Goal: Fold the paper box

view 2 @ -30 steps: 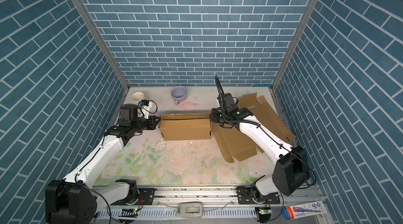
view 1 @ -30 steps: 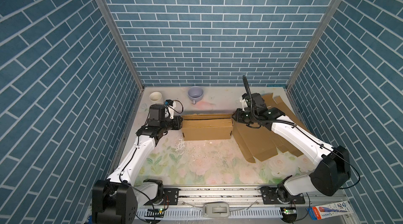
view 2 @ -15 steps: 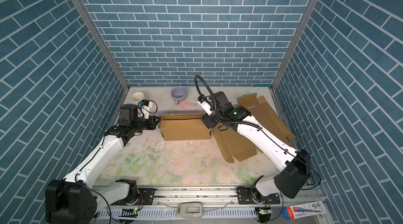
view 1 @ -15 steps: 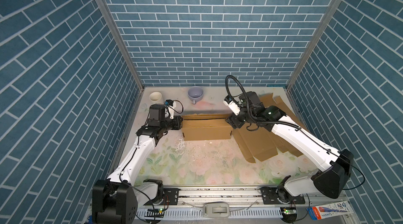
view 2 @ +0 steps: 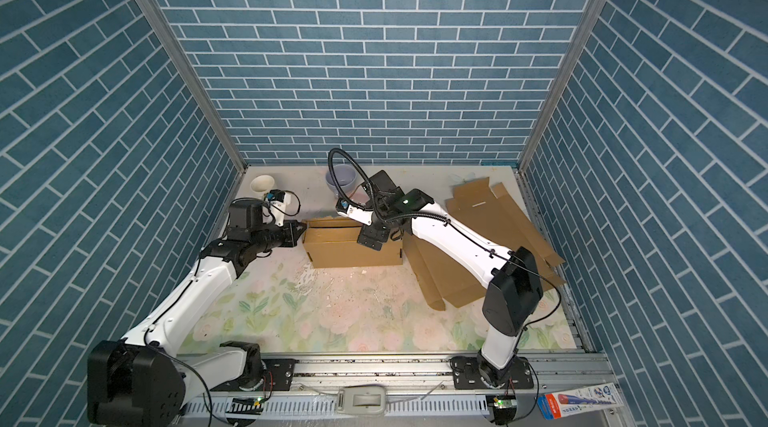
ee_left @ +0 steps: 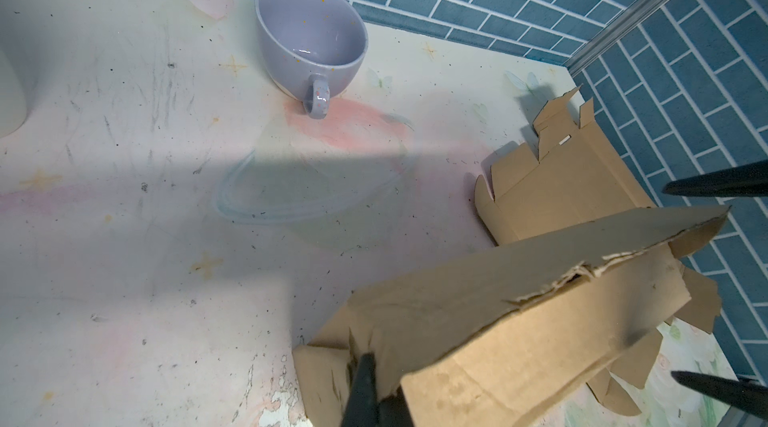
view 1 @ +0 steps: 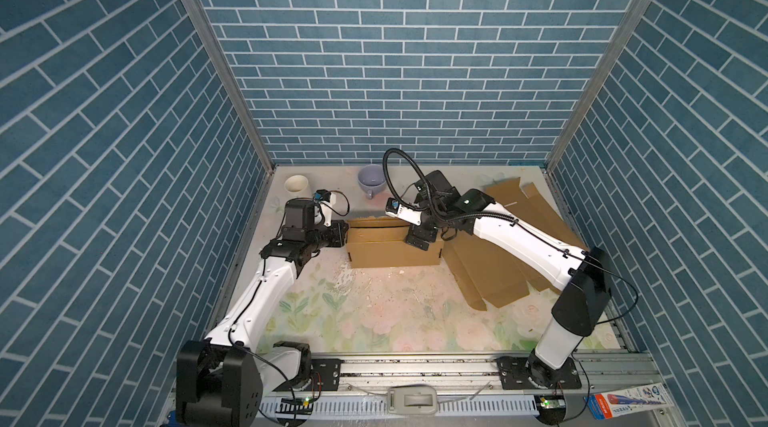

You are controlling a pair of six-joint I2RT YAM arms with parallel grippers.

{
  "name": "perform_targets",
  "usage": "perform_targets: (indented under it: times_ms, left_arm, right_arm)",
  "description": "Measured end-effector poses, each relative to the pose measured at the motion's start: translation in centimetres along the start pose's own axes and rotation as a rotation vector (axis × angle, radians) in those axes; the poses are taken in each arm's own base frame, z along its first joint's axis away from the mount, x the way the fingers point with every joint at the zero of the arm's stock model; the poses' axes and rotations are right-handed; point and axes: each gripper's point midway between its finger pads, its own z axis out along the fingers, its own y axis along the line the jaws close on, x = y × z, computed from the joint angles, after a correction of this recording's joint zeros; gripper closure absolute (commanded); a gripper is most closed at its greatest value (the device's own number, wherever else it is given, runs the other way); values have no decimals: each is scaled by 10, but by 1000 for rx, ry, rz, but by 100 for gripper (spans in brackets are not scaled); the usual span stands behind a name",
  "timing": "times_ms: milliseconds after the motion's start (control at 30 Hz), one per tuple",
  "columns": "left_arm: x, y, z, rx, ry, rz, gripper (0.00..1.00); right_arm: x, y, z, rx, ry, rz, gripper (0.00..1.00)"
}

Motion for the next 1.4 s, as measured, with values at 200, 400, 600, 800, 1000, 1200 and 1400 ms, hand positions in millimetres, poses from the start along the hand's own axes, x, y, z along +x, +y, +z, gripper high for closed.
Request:
perform_targets:
  times_ms: [200,400,600,800,1000,1200,1400]
  left_arm:
    - [0,0,1,0,-1,2,100]
    - [-1,0,1,0,-2,3,100]
    - [-1,0,1,1,-3,3,100]
    - [2,-2,-2,6,6,-2,93]
    - [12,-9,-7,29,40,-24,76]
    - [16,-18,-24,48,63,-29,51]
    - [-4,-22,-42,55,15,-61,45]
  right_arm:
    - [0,12,11,-76,9,-17,3]
    - [1,11,26,-55,30,-40,11]
    - [1,10,44,33,43,-117,24]
    - [1,4,51,88,40,-141,34]
    - [1,1,54,108,29,-148,35]
    - [-1,-2,56,129,18,-148,34]
    - [-2,-4,59,152,6,-149,34]
